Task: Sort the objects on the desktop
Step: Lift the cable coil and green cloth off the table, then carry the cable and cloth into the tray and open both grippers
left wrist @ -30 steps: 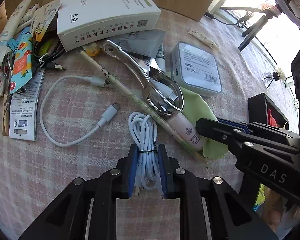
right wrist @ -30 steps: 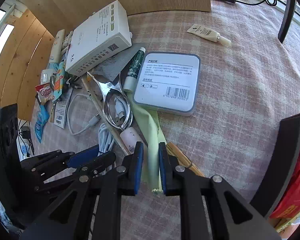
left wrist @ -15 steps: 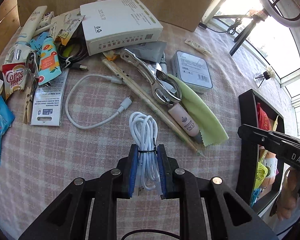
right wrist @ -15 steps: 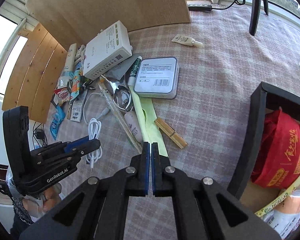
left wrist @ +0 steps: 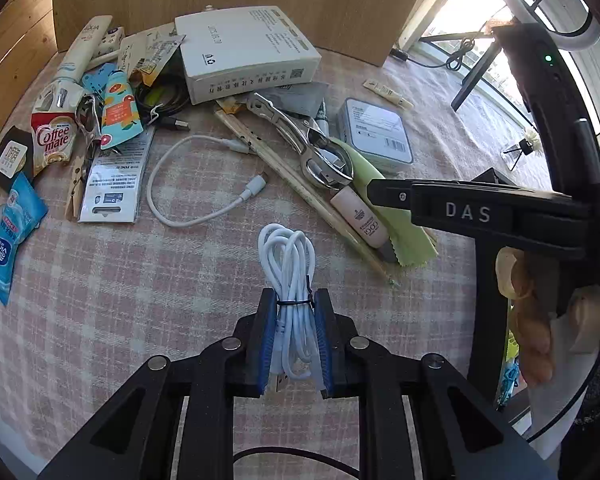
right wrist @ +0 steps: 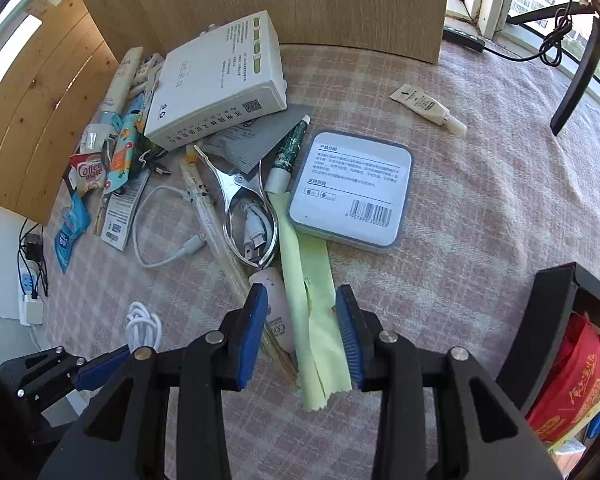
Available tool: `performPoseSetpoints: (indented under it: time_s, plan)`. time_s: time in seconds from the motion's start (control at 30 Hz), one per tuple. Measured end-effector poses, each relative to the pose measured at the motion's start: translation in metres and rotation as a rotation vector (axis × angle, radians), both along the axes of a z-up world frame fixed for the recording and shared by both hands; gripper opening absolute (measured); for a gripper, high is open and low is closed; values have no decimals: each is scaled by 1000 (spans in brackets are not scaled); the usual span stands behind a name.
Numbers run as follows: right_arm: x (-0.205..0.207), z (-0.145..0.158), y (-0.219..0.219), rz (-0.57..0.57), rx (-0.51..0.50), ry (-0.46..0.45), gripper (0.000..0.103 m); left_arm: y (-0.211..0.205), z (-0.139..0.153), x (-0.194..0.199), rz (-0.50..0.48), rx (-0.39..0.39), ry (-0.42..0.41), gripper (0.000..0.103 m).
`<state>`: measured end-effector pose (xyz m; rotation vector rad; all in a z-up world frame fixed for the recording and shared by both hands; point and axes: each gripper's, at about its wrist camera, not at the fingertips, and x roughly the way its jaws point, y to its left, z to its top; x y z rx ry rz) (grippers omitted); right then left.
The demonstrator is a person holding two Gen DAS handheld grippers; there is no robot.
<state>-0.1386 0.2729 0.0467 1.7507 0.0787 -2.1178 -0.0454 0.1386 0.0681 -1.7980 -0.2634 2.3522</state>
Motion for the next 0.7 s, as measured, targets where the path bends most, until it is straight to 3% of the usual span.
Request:
performPoseSetpoints:
  time_s: [0.03, 0.07, 0.3, 0.5, 0.7]
  plan:
    - [-3, -6, -1, -12, 23, -10, 8, -2, 0, 1, 8, -2, 1, 18]
    - [-5, -10, 0, -25, 25, -26, 3, -4, 0, 2, 15, -2, 2, 18]
    - [16, 16, 24, -28, -78, -4, 2, -5, 8, 9, 34, 14, 19, 18]
    - [49, 63, 87, -95, -191, 40, 2, 22, 23, 15, 5, 38, 47, 18]
    - [85, 102, 170, -196, -155, 132, 2, 80, 43, 20, -95, 71, 83, 18]
